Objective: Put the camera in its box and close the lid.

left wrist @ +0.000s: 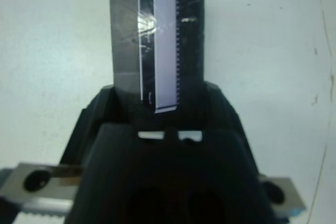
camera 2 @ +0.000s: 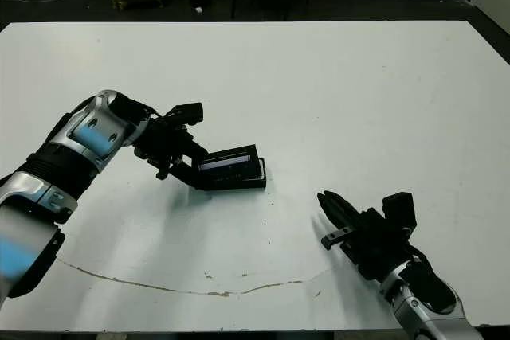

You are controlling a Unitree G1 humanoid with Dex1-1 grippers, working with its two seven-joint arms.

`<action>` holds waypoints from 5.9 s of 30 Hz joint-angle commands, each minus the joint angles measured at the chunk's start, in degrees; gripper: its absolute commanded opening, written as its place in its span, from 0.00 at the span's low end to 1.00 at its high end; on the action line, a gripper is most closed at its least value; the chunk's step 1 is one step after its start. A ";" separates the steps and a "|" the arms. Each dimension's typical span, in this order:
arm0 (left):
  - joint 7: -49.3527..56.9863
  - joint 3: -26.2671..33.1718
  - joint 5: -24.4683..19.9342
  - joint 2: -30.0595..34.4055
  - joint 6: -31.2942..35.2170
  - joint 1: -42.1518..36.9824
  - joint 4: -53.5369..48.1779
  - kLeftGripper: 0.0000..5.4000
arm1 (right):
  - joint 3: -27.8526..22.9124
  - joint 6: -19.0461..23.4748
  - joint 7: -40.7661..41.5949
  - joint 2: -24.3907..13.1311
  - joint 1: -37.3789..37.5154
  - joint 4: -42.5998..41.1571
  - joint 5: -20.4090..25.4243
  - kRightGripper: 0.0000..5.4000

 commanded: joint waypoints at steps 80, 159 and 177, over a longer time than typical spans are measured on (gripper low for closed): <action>4.45 -5.25 10.62 -7.82 -15.78 -1.73 8.69 0.41 | -1.51 2.60 -2.10 -0.86 4.73 -4.93 1.06 0.00; 27.15 4.53 0.63 -14.85 0.17 15.80 -2.29 0.99 | -0.84 3.62 -2.88 0.04 5.94 -7.10 2.99 0.00; 28.22 5.18 -2.17 -14.19 3.41 16.21 -3.30 0.99 | -0.77 4.24 -3.72 0.23 5.82 -7.41 3.28 0.00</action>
